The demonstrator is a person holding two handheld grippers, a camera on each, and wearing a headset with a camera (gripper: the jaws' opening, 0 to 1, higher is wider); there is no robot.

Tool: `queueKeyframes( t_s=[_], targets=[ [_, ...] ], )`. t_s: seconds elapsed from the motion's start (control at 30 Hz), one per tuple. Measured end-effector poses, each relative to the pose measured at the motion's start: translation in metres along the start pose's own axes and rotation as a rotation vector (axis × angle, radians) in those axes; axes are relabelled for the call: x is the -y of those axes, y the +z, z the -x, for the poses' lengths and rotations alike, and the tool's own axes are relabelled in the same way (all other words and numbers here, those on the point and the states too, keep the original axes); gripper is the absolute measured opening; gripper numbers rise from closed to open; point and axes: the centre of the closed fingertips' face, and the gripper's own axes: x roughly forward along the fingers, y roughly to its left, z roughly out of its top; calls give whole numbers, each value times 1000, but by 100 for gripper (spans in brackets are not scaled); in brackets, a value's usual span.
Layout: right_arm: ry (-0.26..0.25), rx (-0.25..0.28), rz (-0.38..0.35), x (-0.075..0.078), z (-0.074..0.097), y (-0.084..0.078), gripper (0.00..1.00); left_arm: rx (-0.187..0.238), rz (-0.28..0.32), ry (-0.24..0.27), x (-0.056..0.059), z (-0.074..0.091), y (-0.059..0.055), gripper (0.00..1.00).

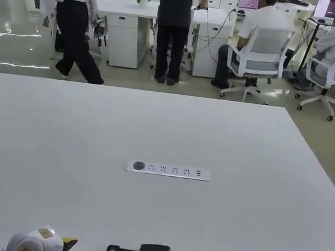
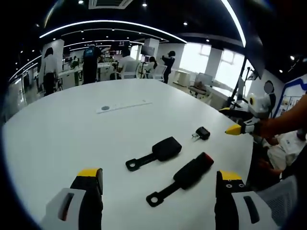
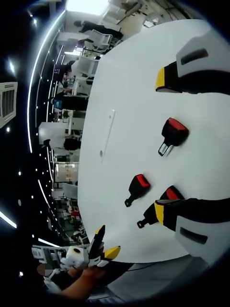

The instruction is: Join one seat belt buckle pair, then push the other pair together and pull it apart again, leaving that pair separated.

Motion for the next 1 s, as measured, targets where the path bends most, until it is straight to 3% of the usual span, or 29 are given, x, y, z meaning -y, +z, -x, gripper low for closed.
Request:
queueKeyframes(
  t_s=[0.07,0.2,0.33,0.6,0.73,1.0],
  targets=[
    [-6,1,-2,-3,5,-1,92,25,-2,14,4,8,4,100],
    [-23,14,-23,-6,15,-4,92,56,20,23,4,16,2,100],
    [-32,22,-36,-11,26,-7,93,70,17,30,5,22,-2,100],
    [-44,27,-46,-18,43,-15,94,94,21,50,19,39,-10,100],
    [-55,35,-59,-22,52,-17,95,101,19,61,11,52,-15,100],
    [-61,21,-60,-31,64,-29,95,121,23,81,12,69,-18,100]
  ],
)
